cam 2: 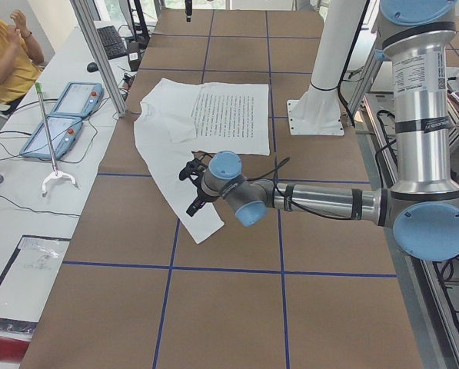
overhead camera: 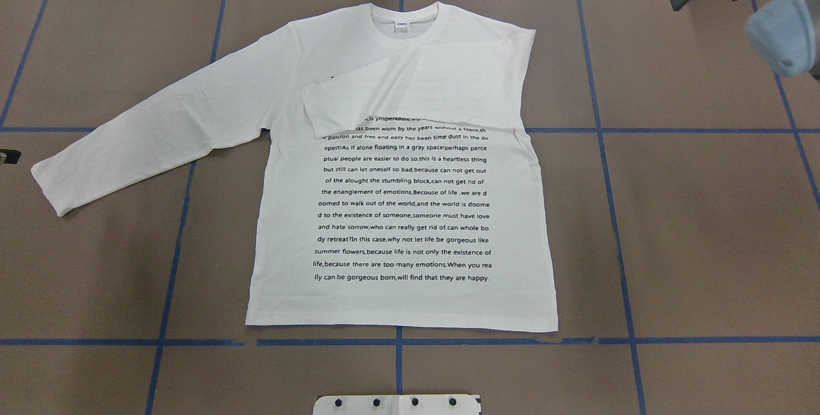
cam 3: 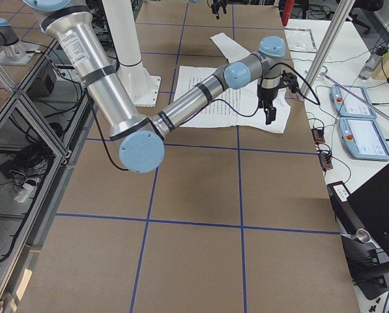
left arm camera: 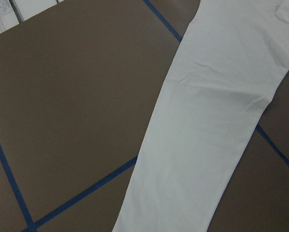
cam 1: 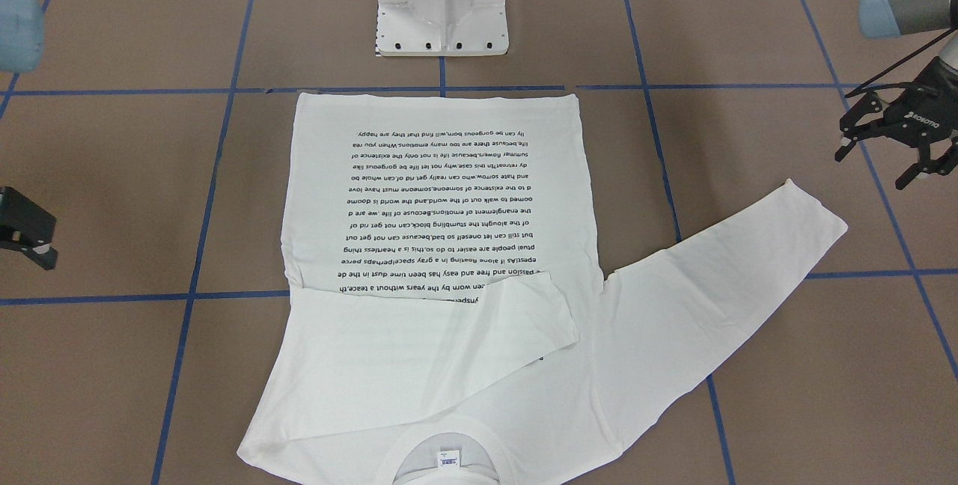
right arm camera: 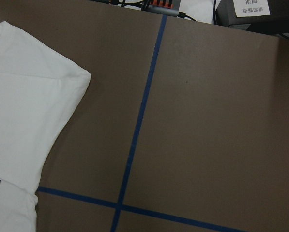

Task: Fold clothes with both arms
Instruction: 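Release the sleeve with the right gripper while the left gripper moves to the other cuff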

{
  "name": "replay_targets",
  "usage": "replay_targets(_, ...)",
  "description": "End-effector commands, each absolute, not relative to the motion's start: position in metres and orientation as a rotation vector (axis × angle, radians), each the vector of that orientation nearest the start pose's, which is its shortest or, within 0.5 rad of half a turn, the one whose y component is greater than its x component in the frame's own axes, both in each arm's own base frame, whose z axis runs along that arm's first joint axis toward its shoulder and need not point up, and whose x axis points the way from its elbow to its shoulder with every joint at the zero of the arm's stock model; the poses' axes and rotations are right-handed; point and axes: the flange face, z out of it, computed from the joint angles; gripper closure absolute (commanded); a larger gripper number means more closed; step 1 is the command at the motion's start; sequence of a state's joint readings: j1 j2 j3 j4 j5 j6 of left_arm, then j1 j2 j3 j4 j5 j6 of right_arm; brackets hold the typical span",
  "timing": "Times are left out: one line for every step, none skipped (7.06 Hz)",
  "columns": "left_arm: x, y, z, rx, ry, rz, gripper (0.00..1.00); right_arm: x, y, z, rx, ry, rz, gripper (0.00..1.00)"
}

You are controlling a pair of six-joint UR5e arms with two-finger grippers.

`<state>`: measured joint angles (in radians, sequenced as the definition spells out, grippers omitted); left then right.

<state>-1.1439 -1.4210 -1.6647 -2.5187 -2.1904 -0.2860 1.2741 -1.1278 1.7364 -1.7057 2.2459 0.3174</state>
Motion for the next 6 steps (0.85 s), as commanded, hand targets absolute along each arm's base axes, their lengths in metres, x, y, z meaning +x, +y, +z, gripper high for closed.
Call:
replay_targets(0.169, -0.424, 0.622, 0.593, 0.823, 0.455, 0.0, -0.063, -0.578, 0.404, 0.21, -0.784, -0.142, 0.0)
replay_targets(0.185, -0.42, 0.624, 0.602, 0.799, 0.474, 0.0, -0.06, -0.565, 0.408, 0.209, -0.782, -0.141, 0.0)
replay_targets(0.19, -0.418, 0.624, 0.596, 0.8, 0.487, 0.0, -0.059, -0.562, 0.409, 0.209, -0.781, -0.14, 0.0)
replay_targets(0.205, -0.41, 0.627, 0.584, 0.798, 0.515, 0.0, -0.058, -0.56, 0.413, 0.203, -0.777, -0.136, 0.0)
replay_targets(0.214, -0.405, 0.63, 0.578, 0.791, 0.533, 0.0, -0.058, -0.559, 0.414, 0.202, -0.777, -0.136, 0.0)
replay_targets(0.22, -0.403, 0.631, 0.578, 0.786, 0.542, 0.0, -0.058, -0.558, 0.415, 0.2, -0.777, -0.134, 0.0)
